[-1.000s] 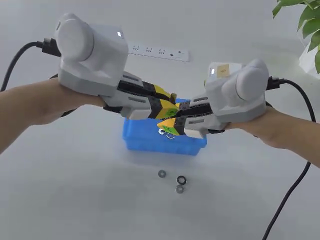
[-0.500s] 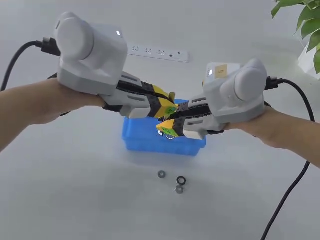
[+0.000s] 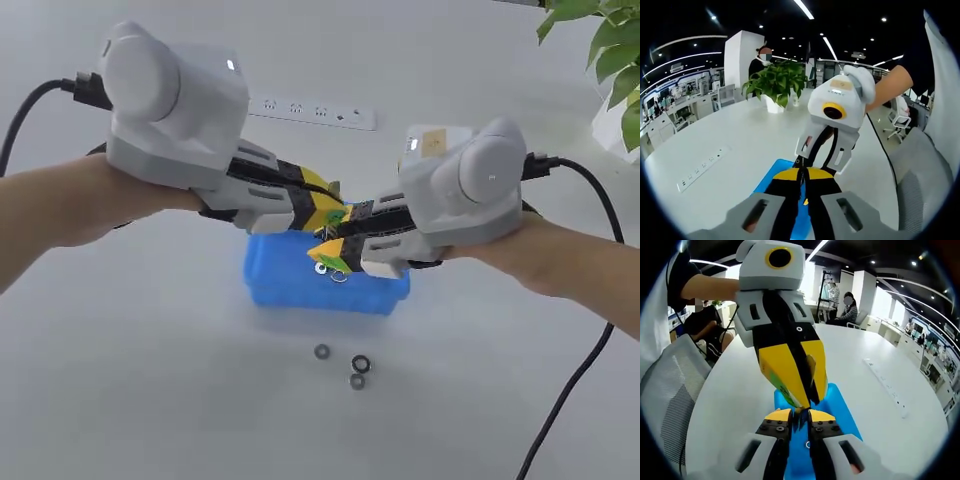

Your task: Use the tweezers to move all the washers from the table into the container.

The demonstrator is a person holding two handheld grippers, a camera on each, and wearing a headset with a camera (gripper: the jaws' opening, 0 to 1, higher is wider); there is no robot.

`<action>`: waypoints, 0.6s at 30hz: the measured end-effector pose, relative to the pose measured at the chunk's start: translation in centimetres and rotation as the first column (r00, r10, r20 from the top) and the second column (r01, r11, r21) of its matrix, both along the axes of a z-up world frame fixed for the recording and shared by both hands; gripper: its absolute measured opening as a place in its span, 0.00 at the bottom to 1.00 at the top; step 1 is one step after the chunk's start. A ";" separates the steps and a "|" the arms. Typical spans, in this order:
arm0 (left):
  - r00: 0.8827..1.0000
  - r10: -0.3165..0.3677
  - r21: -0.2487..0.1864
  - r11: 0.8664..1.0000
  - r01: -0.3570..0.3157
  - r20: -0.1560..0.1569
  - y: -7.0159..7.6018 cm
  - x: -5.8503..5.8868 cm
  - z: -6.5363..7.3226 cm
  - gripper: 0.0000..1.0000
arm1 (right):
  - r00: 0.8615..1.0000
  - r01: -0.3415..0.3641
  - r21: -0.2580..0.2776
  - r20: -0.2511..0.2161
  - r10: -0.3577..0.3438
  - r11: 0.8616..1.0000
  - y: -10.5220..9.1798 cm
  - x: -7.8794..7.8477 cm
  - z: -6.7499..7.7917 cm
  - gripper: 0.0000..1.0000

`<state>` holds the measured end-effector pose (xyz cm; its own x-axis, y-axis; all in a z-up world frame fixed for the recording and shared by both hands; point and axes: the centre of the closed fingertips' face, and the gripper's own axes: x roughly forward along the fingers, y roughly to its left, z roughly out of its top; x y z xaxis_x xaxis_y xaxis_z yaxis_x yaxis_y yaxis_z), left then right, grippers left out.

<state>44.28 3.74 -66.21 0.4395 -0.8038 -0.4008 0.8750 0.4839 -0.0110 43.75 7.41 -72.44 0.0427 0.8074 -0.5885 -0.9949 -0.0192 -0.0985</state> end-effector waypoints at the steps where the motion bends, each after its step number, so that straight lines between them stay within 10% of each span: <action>1: 1.000 0.000 0.001 1.000 0.000 0.006 0.0 0.0 0.2 0.07 | 1.000 0.002 0.003 0.001 -0.002 1.000 0.0 0.0 0.1 0.13; 16: 0.996 -0.023 0.058 0.998 0.018 0.082 0.0 0.0 1.9 0.07 | 0.998 0.053 0.012 0.046 -0.054 0.999 -1.0 0.2 1.5 0.22; 18: 0.995 -0.032 0.068 0.997 0.026 0.091 -0.1 -0.2 2.2 0.07 | 0.997 0.076 0.053 -0.015 -0.076 0.996 -1.1 -0.4 2.2 0.22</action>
